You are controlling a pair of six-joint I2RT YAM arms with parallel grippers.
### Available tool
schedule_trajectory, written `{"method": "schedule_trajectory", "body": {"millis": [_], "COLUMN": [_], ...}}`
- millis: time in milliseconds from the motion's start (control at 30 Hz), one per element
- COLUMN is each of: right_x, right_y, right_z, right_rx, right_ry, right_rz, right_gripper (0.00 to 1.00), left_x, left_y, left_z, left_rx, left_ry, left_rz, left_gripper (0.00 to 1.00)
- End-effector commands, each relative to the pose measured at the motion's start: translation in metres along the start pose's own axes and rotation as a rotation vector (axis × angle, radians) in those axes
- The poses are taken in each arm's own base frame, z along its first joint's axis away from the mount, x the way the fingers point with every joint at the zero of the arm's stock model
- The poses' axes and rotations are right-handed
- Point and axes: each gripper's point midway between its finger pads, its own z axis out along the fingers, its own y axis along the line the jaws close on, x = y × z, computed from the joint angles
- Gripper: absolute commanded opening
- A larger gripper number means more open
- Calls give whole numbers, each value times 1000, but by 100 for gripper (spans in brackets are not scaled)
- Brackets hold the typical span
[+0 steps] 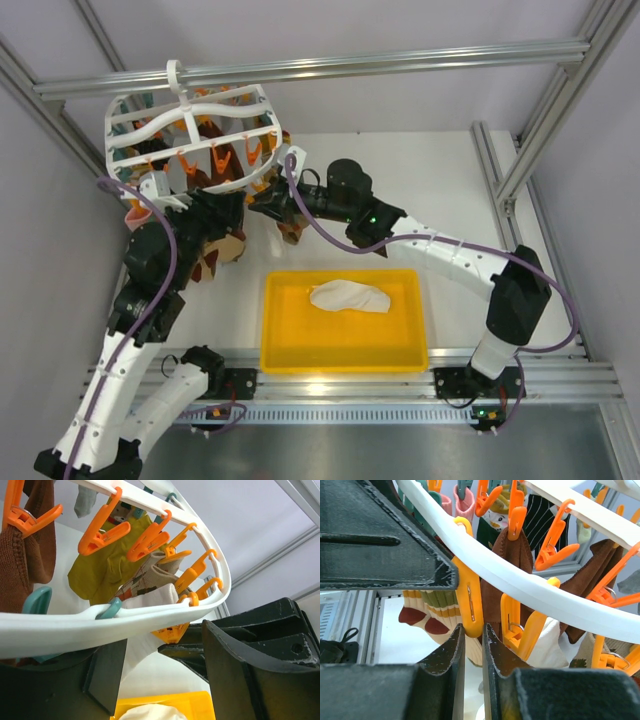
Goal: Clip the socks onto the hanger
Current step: Open the clamp at the hanger.
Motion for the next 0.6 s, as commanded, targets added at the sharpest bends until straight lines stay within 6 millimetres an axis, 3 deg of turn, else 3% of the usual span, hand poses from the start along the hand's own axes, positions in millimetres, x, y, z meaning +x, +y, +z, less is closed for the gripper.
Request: {"method": "schedule_trajectory", "body": {"millis": [0, 367, 567], "right_x": [-49, -46, -42], "right_y": [15, 20, 24], "right_z": [-8, -10, -10], "right_rx": [-26, -39, -58], "right_ry": [-124, -117, -108], "right_rz": [-43, -51, -58], "right_gripper": [0, 0, 0], "left_x": [-11, -19, -15], "left_y": [-6, -6, -4], "left_z": [9, 19, 21], "left_rx": [21, 2, -6], "left_ry": [-60, -96, -83], "left_rz": [-30, -60, -72], "left_gripper": [65, 57, 43]}}
